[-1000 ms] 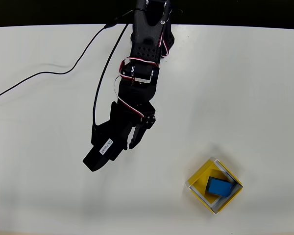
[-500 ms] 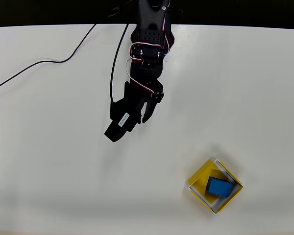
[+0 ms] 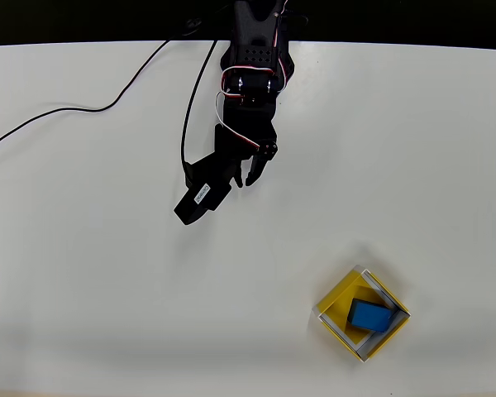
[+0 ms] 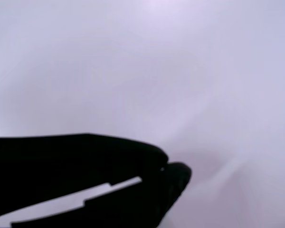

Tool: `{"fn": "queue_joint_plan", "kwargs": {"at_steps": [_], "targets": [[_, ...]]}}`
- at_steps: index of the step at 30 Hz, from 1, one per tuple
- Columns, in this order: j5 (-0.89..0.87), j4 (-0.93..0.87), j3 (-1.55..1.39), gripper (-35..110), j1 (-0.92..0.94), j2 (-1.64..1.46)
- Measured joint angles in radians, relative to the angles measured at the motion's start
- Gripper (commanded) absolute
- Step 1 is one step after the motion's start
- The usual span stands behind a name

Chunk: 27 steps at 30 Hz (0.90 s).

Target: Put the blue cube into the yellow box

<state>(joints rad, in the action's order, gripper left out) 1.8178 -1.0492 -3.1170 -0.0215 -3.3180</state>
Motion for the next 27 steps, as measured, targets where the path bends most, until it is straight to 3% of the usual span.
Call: {"fn": "queue_joint_plan", "kwargs": {"at_steps": [9,18,27], "targets": [[-0.084,-0.281,0.000,0,0.012,0.000],[-0.229,-0.295,0.000,1,0.012,0.000],[-0.244,-0.295,0.000,1,0.012,0.000]]}}
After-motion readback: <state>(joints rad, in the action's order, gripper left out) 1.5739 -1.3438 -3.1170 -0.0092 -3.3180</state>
